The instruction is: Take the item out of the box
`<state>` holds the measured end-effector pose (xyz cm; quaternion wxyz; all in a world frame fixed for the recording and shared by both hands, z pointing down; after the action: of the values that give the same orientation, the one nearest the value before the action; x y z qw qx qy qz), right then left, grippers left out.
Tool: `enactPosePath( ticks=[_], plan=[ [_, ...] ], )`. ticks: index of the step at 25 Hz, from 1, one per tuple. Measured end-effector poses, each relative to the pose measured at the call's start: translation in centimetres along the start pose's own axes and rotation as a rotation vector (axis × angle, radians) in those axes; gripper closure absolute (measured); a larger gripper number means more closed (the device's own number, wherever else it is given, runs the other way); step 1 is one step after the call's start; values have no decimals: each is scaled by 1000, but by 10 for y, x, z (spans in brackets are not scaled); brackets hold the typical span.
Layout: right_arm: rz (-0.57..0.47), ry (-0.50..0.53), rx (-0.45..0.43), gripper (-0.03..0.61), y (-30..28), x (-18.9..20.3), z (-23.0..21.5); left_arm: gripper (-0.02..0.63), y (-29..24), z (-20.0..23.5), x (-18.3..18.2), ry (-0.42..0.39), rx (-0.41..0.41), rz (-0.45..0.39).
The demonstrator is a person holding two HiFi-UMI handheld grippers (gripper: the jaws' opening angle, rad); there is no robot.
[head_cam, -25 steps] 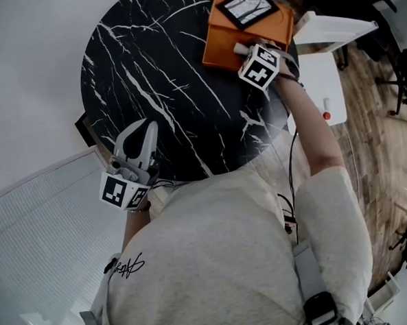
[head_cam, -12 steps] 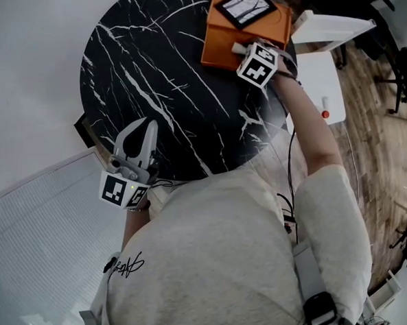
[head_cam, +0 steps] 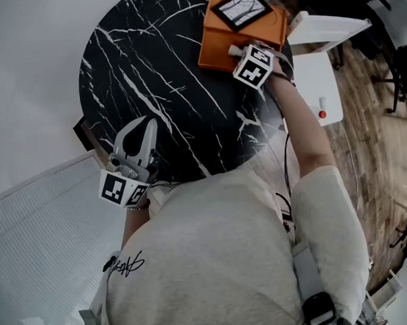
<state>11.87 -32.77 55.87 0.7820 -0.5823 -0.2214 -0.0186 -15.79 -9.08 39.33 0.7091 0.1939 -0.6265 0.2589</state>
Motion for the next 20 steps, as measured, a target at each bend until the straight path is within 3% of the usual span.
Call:
enactPosePath(
  ticks=[13, 20],
  plan=[
    [5, 5, 14, 451, 0, -1, 1, 614, -2, 0, -6, -13, 6, -11],
    [27, 26, 77, 451, -1, -2, 2, 614, 5, 0, -5, -14, -4, -10]
  ],
)
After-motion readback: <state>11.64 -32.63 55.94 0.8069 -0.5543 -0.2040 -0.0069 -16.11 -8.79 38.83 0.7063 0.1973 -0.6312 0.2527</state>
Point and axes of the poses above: the fingertips, and each gripper's own axes: y backward along the fingers, z to its left, x out of its underside, the point moved 9 cm from there along y, backward along the fingers, and after that the axes turned 1 degree about z, right-handed, at the moved point
